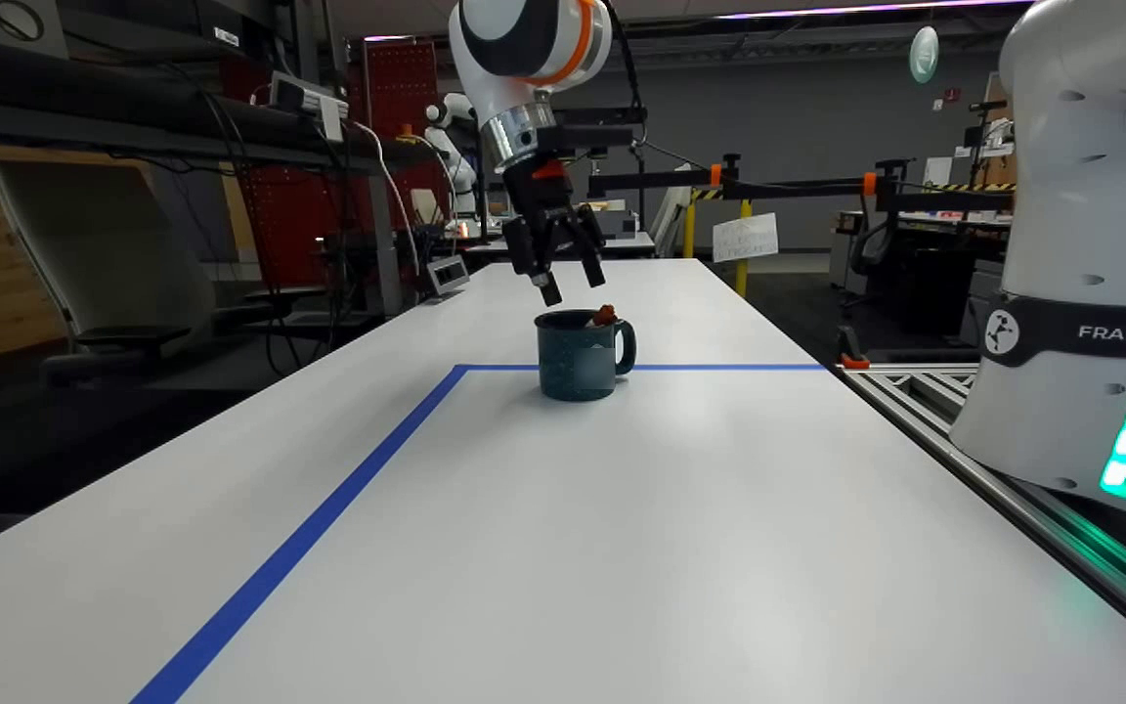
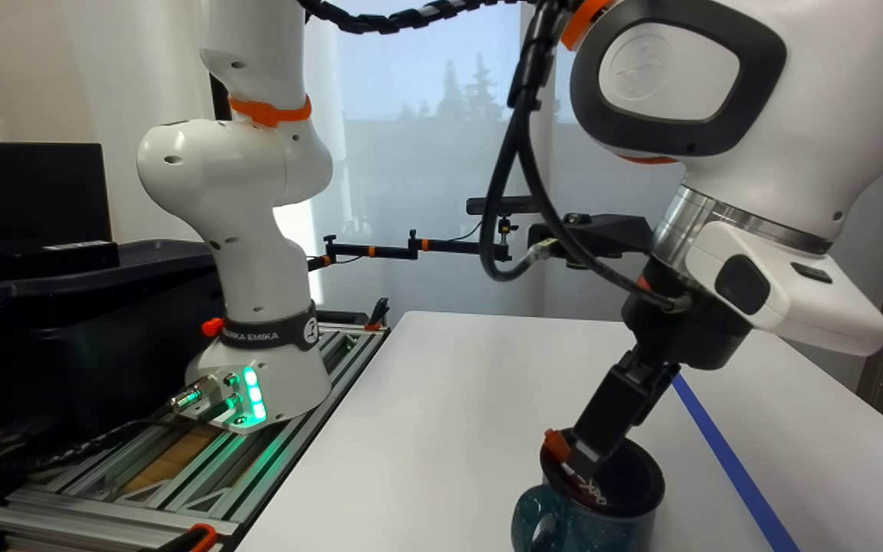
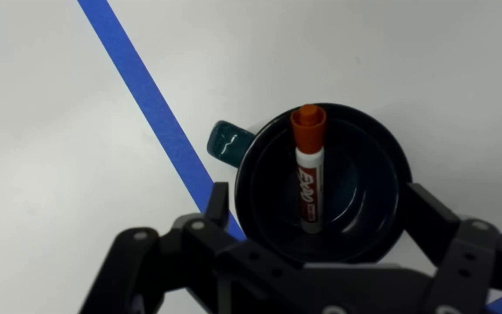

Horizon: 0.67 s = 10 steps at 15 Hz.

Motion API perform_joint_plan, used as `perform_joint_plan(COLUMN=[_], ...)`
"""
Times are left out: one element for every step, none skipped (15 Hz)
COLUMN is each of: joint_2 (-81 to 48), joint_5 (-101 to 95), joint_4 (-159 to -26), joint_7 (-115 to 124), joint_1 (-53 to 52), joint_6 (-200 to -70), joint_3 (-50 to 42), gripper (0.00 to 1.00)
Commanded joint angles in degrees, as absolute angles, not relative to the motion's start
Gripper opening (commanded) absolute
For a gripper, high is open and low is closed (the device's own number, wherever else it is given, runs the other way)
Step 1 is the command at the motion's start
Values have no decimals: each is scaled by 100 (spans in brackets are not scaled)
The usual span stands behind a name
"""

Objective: Pick up the marker from the cup and put it on the table

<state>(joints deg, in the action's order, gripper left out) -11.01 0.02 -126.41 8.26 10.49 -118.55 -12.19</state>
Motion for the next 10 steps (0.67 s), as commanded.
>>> perform_joint_plan(joint_2=[-1255,-1299,-1350,-1391,-1442,-1486,-1522,-1546,-1565,-1582], joint_5=[44,40,23,8,11,9,12,12,11,3], joint_4=[-12448,-12419,-12388,-12378,-12355,-12332,-12309,-12291,-12272,-12262], joint_7=[737,715,695,701,683,678,665,655,644,646], joint_1=[1096,1095,1091,1087,1088,1086,1083,1078,1073,1067], joint_6=[-11666,-11656,-11652,-11683,-11683,-11695,-11696,-11691,-11685,-11684], joint_3=[-1199,-1195,-1192,-1193,-1188,-1184,-1176,-1167,-1158,-1151], gripper=[100,100,100,100,100,75,74,68,58,54])
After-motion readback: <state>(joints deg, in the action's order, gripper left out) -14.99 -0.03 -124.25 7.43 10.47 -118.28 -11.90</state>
